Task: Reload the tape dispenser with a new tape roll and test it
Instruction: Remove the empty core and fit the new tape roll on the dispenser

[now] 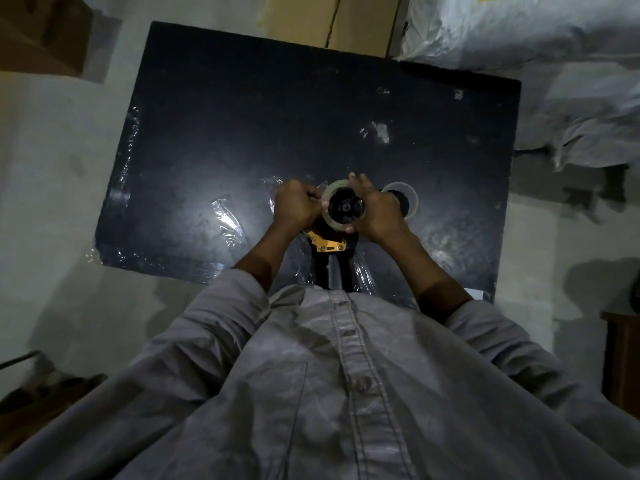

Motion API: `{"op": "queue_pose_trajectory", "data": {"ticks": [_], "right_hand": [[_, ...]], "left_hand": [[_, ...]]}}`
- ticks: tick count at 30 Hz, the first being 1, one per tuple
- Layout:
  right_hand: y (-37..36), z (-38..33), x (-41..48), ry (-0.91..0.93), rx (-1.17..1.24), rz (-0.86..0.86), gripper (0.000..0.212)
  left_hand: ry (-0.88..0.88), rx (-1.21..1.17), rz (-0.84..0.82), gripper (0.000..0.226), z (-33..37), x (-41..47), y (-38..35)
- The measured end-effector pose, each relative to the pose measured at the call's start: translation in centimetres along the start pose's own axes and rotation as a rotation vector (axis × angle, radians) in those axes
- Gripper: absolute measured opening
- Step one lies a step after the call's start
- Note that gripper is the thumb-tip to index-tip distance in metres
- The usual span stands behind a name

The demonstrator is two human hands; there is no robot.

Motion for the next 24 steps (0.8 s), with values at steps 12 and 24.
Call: {"op": "queue_pose_trajectory", "data": {"ticks": [12, 24], "right_hand": [[1.0, 0.9, 0.8, 0.1, -0.077, -0.089, 0.132], [0.1, 1.2, 1.6, 0.095, -0.074, -0.098, 0.129]], "left_hand": [[-0.178, 0.133, -0.265, 0.05, 2.6, 1.4, 1.1], [-0.186, 0.145, -0.29, 0.047, 2.0, 0.9, 1.0]]}}
Point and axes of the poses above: each hand's wrist, its own x-axis towards the middle knuckle, its own y-axis out of the back of the hand, z = x × y, the point moved 4 cm from there along x, towards the middle knuckle, and after that the axes turned 2 degrees about x, right-handed, at the moved point
